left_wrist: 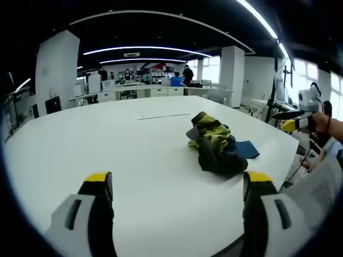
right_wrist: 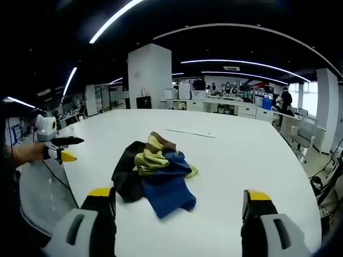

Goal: Fold the garment on the visible template until the final outline fits inside the template.

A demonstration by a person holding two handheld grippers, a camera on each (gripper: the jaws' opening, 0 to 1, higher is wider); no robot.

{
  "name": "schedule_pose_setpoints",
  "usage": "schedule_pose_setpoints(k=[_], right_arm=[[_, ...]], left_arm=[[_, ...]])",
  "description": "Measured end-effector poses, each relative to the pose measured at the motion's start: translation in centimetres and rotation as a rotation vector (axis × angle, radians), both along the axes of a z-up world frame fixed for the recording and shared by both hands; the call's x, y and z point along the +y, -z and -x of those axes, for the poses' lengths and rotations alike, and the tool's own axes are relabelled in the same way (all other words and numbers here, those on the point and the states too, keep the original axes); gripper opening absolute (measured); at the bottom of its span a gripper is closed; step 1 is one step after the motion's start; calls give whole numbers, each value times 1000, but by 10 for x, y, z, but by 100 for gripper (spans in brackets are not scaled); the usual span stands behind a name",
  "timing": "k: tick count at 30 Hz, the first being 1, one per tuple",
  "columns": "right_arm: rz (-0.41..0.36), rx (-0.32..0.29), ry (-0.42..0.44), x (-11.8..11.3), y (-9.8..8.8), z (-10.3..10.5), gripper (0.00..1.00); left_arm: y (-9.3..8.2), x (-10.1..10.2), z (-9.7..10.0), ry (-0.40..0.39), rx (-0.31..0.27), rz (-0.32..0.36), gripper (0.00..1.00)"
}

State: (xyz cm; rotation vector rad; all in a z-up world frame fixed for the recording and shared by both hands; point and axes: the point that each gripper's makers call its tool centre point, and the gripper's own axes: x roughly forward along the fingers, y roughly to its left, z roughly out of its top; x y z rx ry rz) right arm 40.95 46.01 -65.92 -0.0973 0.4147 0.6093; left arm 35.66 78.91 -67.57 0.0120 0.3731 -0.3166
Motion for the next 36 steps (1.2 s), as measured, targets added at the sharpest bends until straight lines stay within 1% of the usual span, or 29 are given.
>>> schedule_pose_setpoints(k=[7,18,26,36], right_arm=[[-5,2,3,-2,0,1,99],[-9,3,0,-3,-1,2,99],[-19,-4,8,-4,-2,0,99],[-16,2,9,-5,1,1,98]], left_arm=[[-1,2,0,-11,-5,4,99],[0,-1,0,7,-1,-14,99],[1,-3,1,14,1,-15,98],[1,-4,0,18,2,-17,98]])
